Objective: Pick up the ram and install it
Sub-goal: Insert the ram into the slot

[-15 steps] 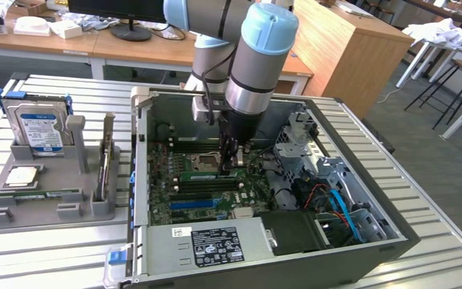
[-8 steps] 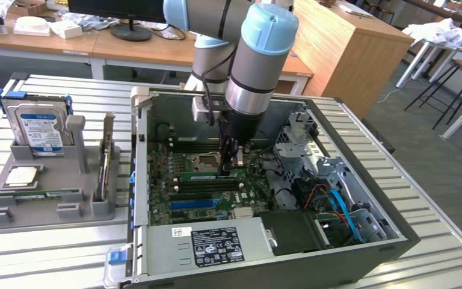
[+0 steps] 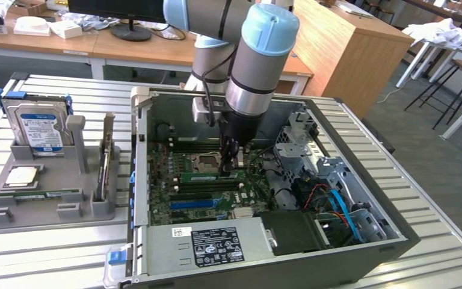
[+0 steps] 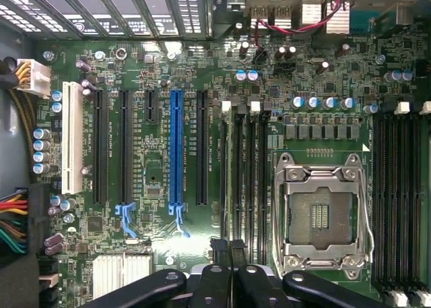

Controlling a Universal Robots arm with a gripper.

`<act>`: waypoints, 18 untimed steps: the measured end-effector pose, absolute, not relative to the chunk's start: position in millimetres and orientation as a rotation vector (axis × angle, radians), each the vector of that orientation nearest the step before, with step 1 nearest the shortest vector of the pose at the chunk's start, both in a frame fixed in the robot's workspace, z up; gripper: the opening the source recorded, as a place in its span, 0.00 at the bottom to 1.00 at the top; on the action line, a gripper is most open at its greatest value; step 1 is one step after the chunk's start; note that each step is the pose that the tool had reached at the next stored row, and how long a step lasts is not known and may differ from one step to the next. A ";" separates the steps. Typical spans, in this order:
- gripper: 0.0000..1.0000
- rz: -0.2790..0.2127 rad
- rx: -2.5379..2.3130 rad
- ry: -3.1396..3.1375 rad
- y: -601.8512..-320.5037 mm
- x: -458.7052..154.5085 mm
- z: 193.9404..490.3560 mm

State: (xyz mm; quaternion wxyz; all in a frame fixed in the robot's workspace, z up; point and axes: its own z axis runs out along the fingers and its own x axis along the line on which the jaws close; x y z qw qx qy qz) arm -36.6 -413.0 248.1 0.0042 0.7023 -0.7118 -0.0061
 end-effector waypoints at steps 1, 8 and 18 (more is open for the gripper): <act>0.12 -0.019 2.201 -2.230 -413.0 -36.6 248.1; 0.12 -0.019 2.201 -2.230 -413.0 -36.6 245.8; 0.12 -0.019 2.200 -2.231 -413.1 -36.6 243.4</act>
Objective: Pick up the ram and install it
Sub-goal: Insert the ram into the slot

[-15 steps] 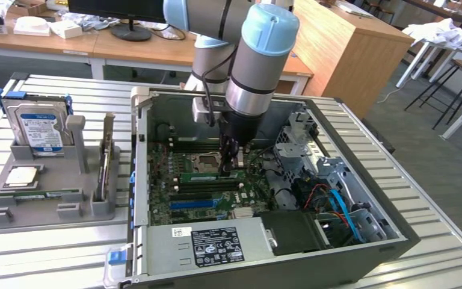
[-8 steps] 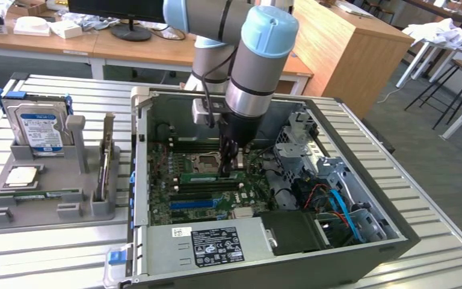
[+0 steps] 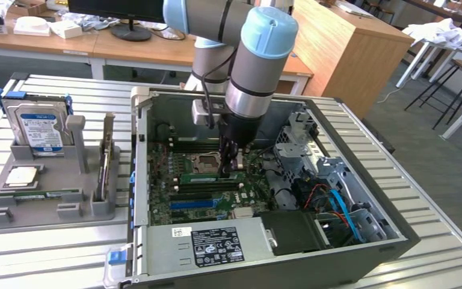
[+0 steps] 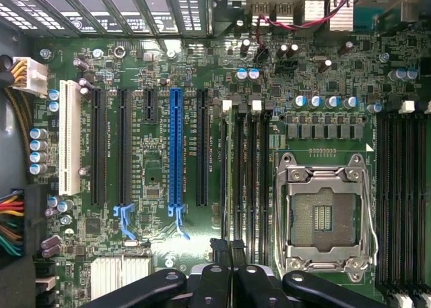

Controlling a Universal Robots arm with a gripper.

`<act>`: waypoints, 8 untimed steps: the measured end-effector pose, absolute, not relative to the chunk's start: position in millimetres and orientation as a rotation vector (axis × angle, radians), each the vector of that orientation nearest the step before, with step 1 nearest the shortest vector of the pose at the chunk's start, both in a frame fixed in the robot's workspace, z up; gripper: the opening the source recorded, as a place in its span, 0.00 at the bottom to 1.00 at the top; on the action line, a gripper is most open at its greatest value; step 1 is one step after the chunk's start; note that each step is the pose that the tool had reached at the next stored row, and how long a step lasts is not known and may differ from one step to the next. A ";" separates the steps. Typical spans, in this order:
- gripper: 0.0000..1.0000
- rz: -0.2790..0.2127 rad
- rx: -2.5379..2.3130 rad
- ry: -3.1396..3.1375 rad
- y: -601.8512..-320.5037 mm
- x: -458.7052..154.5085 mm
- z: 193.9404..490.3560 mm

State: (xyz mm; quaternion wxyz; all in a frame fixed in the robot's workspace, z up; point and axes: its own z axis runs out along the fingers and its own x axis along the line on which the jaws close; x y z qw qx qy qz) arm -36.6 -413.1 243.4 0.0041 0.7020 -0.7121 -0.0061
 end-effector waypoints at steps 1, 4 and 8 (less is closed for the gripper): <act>0.12 -0.019 2.199 -2.232 -413.2 -36.6 243.2; 0.12 -0.019 2.196 -2.235 -413.2 -36.6 242.8; 0.12 -0.019 2.196 -2.235 -413.2 -36.6 242.6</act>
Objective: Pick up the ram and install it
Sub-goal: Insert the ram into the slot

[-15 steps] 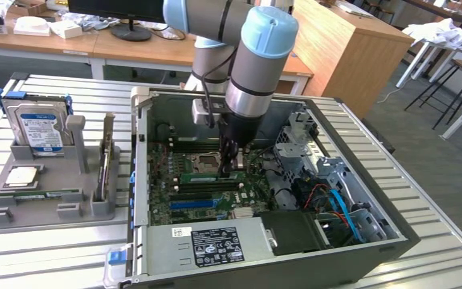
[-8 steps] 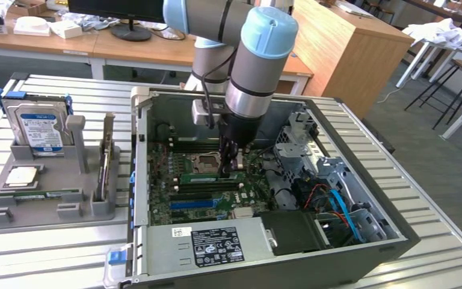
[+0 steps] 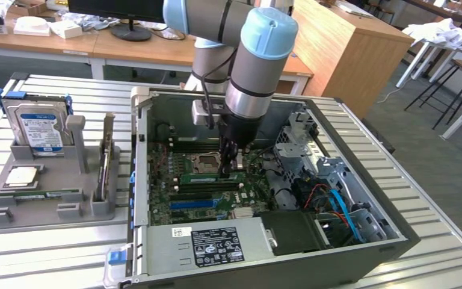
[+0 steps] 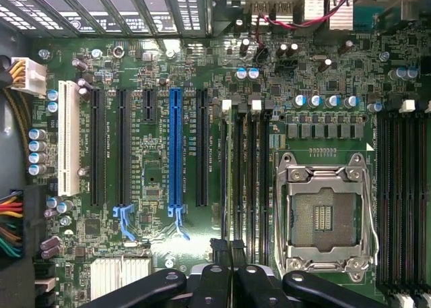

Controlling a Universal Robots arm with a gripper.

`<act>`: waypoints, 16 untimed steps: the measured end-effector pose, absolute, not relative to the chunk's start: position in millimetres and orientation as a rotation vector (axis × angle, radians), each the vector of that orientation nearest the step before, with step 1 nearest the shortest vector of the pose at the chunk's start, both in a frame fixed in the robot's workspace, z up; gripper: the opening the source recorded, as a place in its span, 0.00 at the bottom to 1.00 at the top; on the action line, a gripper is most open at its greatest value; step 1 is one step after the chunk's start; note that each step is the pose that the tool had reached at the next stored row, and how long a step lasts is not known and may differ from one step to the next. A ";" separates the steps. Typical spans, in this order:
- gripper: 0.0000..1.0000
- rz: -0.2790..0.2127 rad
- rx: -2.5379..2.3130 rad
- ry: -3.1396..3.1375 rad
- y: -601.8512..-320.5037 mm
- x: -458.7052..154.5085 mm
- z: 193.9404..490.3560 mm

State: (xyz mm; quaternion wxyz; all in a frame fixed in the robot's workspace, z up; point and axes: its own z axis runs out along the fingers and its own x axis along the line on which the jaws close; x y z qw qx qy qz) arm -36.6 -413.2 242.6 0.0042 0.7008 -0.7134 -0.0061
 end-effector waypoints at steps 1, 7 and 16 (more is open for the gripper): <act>0.12 -0.019 2.196 -2.236 -413.1 -36.6 242.1; 0.12 -0.019 2.196 -2.235 -413.1 -36.6 238.5; 0.12 -0.020 2.196 -2.236 -412.5 -36.6 237.8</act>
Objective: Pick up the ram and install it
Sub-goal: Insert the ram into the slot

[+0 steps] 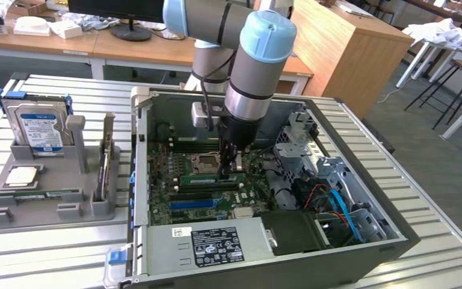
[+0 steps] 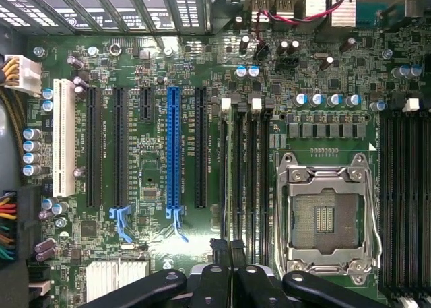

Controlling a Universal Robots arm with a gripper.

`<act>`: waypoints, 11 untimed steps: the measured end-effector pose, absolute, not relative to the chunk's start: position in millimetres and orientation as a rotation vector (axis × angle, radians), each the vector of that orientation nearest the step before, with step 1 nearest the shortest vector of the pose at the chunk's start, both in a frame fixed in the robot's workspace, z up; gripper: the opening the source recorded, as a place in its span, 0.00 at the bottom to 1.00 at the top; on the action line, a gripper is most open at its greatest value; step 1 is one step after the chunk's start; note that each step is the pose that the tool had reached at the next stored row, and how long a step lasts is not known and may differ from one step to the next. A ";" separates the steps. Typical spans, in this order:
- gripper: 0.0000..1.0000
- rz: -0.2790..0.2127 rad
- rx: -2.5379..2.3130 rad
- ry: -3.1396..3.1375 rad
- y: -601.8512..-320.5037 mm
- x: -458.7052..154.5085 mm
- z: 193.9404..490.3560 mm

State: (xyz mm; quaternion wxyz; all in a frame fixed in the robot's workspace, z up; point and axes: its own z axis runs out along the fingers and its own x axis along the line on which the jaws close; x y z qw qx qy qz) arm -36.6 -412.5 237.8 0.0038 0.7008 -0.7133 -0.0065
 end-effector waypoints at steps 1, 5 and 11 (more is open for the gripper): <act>0.12 -0.021 2.196 -2.236 -412.3 -36.6 237.8; 0.12 -0.021 2.196 -2.236 -412.3 -36.6 237.8; 0.12 -0.021 2.196 -2.236 -412.3 -36.6 236.1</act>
